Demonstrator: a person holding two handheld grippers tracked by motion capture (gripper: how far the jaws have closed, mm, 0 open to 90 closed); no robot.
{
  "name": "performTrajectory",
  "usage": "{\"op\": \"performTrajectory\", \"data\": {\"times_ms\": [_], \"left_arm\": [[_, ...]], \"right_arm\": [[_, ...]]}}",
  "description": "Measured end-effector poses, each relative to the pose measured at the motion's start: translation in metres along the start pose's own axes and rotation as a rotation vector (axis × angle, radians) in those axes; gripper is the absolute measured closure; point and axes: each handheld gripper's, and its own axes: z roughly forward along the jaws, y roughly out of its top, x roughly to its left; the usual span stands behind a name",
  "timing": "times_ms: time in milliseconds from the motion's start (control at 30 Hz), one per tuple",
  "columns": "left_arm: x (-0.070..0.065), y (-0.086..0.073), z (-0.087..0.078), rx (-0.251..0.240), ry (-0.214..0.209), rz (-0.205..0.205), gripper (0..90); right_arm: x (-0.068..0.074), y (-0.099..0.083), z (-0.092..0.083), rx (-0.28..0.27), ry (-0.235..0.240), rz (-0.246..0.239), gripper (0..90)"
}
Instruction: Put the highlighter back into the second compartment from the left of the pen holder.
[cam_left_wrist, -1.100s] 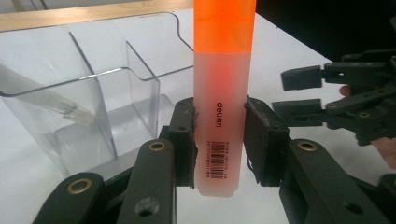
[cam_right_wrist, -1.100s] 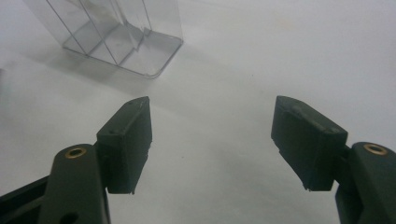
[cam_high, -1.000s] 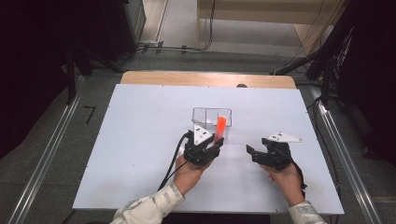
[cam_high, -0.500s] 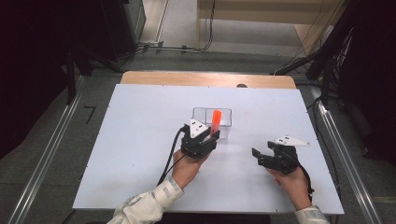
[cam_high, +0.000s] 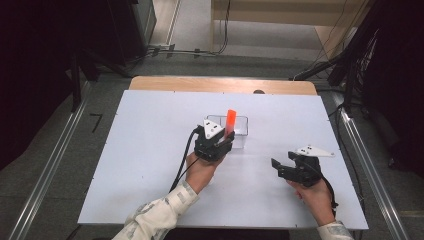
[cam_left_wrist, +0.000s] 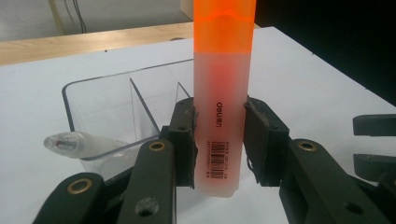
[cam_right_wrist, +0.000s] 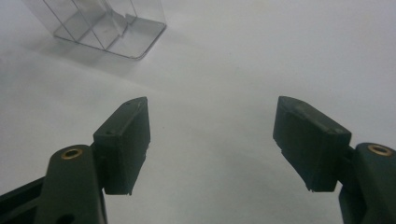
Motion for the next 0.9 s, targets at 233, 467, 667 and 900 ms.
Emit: {"op": "performTrajectory", "data": {"times_ms": [233, 467, 667, 900], "left_arm": [[0.0, 0.007, 0.003, -0.006, 0.008, -0.002, 66.3], [0.002, 0.013, 0.007, -0.006, 0.016, -0.01, 66.3], [0.001, 0.017, 0.007, -0.013, 0.012, -0.016, 66.3], [0.0, 0.024, 0.007, -0.024, 0.003, -0.025, 66.3]], "right_arm": [[0.0, 0.0, 0.0, 0.001, 0.002, 0.0, 26.1], [0.0, 0.0, 0.0, -0.003, -0.003, -0.001, 26.1], [0.0, 0.001, 0.0, -0.003, -0.001, 0.001, 26.1], [0.001, 0.001, 0.0, -0.002, 0.0, 0.005, 26.1]]}}
